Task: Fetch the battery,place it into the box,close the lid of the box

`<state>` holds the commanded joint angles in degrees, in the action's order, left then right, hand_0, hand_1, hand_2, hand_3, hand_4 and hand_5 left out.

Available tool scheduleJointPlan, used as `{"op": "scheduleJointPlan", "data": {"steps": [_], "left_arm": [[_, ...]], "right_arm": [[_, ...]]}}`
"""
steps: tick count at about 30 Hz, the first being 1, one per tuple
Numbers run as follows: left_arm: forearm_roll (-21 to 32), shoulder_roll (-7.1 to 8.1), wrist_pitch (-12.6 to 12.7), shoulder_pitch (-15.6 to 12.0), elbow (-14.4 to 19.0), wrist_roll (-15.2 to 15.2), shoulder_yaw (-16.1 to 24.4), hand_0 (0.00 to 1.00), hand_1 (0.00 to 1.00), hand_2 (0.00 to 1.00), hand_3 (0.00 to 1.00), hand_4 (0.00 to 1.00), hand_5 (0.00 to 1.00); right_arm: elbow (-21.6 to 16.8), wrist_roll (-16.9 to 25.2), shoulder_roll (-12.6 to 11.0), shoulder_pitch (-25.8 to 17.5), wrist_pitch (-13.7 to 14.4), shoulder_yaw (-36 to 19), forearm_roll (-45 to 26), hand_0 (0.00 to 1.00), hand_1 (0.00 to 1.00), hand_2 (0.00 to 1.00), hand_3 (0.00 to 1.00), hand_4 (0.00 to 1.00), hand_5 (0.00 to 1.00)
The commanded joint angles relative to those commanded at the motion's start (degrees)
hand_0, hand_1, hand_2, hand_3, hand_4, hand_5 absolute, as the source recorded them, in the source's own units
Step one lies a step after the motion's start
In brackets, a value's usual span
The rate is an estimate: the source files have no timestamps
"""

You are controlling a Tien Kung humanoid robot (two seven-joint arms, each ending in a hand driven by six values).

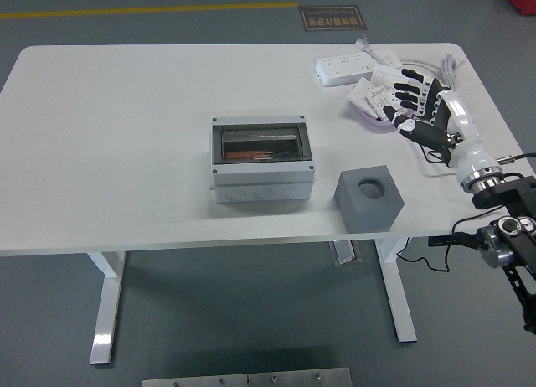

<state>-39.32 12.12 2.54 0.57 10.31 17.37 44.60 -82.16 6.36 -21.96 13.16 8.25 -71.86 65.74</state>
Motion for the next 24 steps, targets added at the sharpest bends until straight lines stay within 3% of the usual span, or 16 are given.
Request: {"op": "scheduleJointPlan", "data": {"steps": [1, 6, 7, 24], "left_arm": [[0.0, 0.02, -0.1, 0.0, 0.0, 0.1, 0.0, 0.641, 0.783, 0.745, 0.775, 0.865, 0.325], [-0.1, 0.15, -0.4, -0.1, 0.0, 0.4, 0.1, 0.641, 0.783, 0.745, 0.775, 0.865, 0.325], [-0.2, 0.18, -0.5, -0.1, 0.0, 0.5, 0.1, 0.65, 0.783, 0.746, 0.783, 0.865, 0.325], [-0.1, 0.21, -1.0, 0.0, 0.0, 0.8, 0.1, 0.662, 0.789, 0.754, 0.804, 0.866, 0.331]], "right_arm": [[-0.1, 0.0, 0.0, 0.0, 0.0, 0.0, 0.1, 0.998, 0.932, 0.984, 0.998, 0.998, 0.511], [-0.6, -0.1, -0.2, 0.0, 0.1, -0.1, 0.3, 0.998, 0.932, 0.984, 0.998, 0.998, 0.511], [-0.6, -0.1, -0.2, 0.0, 0.1, -0.1, 0.3, 0.998, 0.998, 0.998, 0.998, 0.998, 0.588], [-0.1, 1.9, 0.1, -0.5, 1.0, -1.1, -4.9, 0.998, 0.998, 0.998, 0.998, 0.998, 0.617]]}}
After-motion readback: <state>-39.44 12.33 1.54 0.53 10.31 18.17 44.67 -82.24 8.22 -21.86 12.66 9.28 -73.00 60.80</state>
